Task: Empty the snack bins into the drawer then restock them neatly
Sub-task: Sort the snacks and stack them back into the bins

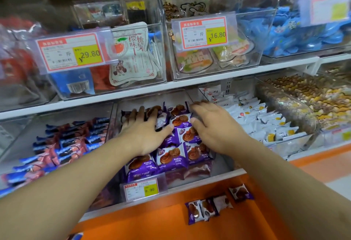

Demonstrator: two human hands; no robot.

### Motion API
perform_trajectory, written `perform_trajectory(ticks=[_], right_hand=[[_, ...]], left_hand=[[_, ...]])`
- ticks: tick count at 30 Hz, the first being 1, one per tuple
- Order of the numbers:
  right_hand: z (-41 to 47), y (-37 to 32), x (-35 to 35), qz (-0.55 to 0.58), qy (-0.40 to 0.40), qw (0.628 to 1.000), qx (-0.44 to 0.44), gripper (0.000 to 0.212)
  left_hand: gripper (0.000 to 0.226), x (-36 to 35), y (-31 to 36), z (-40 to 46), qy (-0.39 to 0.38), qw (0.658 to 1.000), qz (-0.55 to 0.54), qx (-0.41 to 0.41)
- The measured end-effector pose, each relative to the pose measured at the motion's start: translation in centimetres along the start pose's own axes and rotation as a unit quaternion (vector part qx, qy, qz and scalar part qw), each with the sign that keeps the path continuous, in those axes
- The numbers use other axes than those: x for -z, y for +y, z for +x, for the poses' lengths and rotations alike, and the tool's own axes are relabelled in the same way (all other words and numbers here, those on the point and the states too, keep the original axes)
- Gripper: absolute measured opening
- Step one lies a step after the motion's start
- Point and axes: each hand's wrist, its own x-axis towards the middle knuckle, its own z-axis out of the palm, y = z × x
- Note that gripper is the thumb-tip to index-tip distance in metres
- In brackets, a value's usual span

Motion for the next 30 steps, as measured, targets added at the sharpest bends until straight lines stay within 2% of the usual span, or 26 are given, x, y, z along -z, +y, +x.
perform_trajectory(ticks=[4, 7, 9, 11, 14, 18, 20, 24, 28, 30], right_hand=[[-2.4, -1.0, 3.0, 0.076, 0.024, 0.996, 0.036, 0.045], [-7.6, -1.3, 4.7, 0.197, 0.014, 0.978, 0.07, 0.028], [-11.9, -0.5, 3.9, 0.256, -0.04, 0.964, 0.062, 0.018], [-15.1, 1.5, 1.2, 0.222, -0.119, 0.967, 0.034, 0.013], [-17.6, 6.0, -4.6, 0.102, -0.223, 0.969, -0.018, 0.022], [-17.5, 12.8, -12.5, -0.003, -0.334, 0.938, -0.09, 0.073], [-16.8, 15.5, -15.8, -0.031, -0.379, 0.918, -0.11, 0.088], [-14.5, 19.0, -21.2, -0.088, -0.43, 0.893, -0.102, 0.089], [-14.9, 20.6, -26.6, -0.084, -0.401, 0.906, -0.105, 0.084], [-15.9, 20.6, -27.7, -0.073, -0.363, 0.924, -0.1, 0.069]], left_hand=[[0.08, -0.4, 1.2, -5.4, 0.045, 0.991, -0.059, -0.11], [0.07, -2.5, 1.3, -11.9, 0.121, 0.958, -0.115, -0.234], [0.061, -5.3, 1.1, -15.8, 0.1, 0.941, -0.146, -0.289], [0.054, -9.2, 0.8, -17.7, 0.038, 0.939, -0.134, -0.315], [0.057, -16.3, 0.5, -16.3, -0.055, 0.954, -0.123, -0.267], [0.076, -24.8, 1.7, -10.7, -0.121, 0.967, -0.115, -0.194], [0.087, -28.2, 2.8, -7.9, -0.158, 0.967, -0.101, -0.174], [0.089, -35.0, 5.0, -3.2, -0.181, 0.965, -0.092, -0.166], [0.078, -40.3, 5.8, -1.2, -0.184, 0.962, -0.123, -0.159], [0.059, -41.5, 5.5, -0.9, -0.174, 0.964, -0.142, -0.145]])
